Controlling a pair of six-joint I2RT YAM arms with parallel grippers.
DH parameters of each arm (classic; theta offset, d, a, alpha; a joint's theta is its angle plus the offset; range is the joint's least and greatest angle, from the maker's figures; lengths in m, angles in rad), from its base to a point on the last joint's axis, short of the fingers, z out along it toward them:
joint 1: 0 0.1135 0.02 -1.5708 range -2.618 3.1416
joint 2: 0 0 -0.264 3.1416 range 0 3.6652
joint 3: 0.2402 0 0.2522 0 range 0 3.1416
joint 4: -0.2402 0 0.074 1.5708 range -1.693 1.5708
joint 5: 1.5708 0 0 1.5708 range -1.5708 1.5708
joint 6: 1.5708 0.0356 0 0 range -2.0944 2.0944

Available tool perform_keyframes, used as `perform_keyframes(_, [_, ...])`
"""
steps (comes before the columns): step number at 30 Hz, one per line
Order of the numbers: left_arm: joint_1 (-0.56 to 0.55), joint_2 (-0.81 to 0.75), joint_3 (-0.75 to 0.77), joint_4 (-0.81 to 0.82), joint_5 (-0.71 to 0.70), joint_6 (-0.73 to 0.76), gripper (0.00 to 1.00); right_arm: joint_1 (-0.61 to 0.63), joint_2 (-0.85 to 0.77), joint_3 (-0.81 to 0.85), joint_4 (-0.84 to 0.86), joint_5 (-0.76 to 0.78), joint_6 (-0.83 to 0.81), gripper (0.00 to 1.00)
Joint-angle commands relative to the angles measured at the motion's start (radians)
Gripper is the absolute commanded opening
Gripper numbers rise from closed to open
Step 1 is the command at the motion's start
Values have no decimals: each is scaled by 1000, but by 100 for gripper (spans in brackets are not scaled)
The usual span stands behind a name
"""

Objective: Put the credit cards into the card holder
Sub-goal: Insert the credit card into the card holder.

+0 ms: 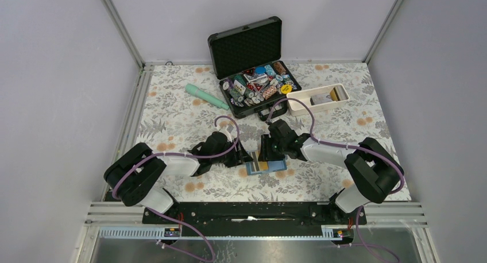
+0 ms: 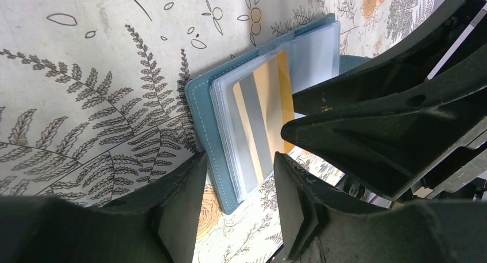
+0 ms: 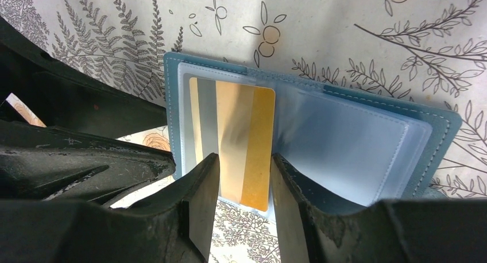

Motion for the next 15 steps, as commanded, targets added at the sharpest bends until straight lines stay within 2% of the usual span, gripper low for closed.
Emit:
perform_keyframes(1, [-13, 5, 19, -17, -19, 1, 49, 21, -5, 1, 18, -28, 24, 44])
perform_keyframes(15, [-23, -3, 23, -14, -23, -5, 49, 44, 6, 2, 30, -47, 62, 40])
